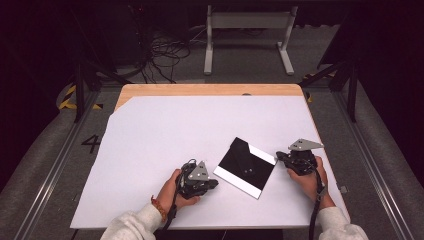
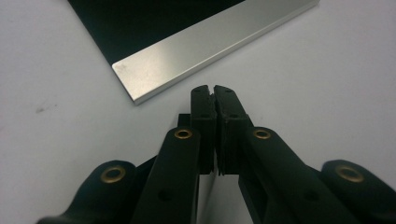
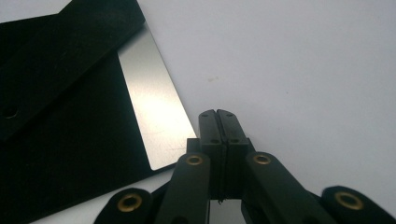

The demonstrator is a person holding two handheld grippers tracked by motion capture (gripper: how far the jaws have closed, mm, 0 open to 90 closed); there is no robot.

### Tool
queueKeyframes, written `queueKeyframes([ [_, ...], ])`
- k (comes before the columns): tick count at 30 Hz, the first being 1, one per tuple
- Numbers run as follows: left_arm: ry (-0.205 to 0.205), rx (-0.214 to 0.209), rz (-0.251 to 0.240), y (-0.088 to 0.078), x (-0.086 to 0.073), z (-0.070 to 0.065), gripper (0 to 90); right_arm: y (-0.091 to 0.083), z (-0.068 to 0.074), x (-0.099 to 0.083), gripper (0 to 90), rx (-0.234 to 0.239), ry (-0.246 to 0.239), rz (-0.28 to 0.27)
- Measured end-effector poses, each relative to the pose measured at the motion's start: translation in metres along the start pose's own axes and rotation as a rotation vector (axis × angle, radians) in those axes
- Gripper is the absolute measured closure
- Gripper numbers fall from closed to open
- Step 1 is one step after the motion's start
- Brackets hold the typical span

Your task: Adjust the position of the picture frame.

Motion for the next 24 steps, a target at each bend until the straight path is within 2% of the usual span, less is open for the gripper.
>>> queueKeyframes([
  [2,0.004,0.004,-0.001,0.003,0.002,0.0,86.7,0.0,-0.001,-0.002,90.0,0.006,0.003,0.015],
  [5,-0.003,0.002,0.0,0.005,0.005,0.0,86.9,0.001,-0.002,-0.003,90.0,0.012,0.014,0.01],
  [10,0.008,0.019,0.001,0.009,0.008,0.001,86.2,0.003,-0.003,-0.001,89.8,-0.003,-0.005,0.006],
  [13,0.013,0.019,0.001,0.011,0.011,0.0,84.9,0.005,-0.003,0.004,90.0,0.011,-0.023,-0.008],
  [14,0.019,0.021,0.003,0.013,0.012,0.0,84.5,0.008,-0.001,0.005,90.0,0.023,-0.032,-0.001],
  [19,0.039,0.042,0.006,0.015,0.014,0.0,84.2,0.009,0.001,0.008,90.0,0.016,-0.067,0.019],
  [21,0.031,0.043,0.004,0.016,0.015,0.0,84.2,0.011,-0.001,0.006,90.0,0.0,-0.065,0.029],
  [24,0.032,0.049,0.005,0.017,0.016,0.0,83.7,0.011,-0.003,0.005,90.0,0.009,-0.062,0.03],
])
Point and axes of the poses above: each handheld gripper's, and its own axes: y roughly forward along the jaws, x roughly out of its top, z roughly to its left, the point moved 7 cm from there along y, roughly forward along the jaws, and after that the axes turned 9 degrees about x, right-handed, at the moved point
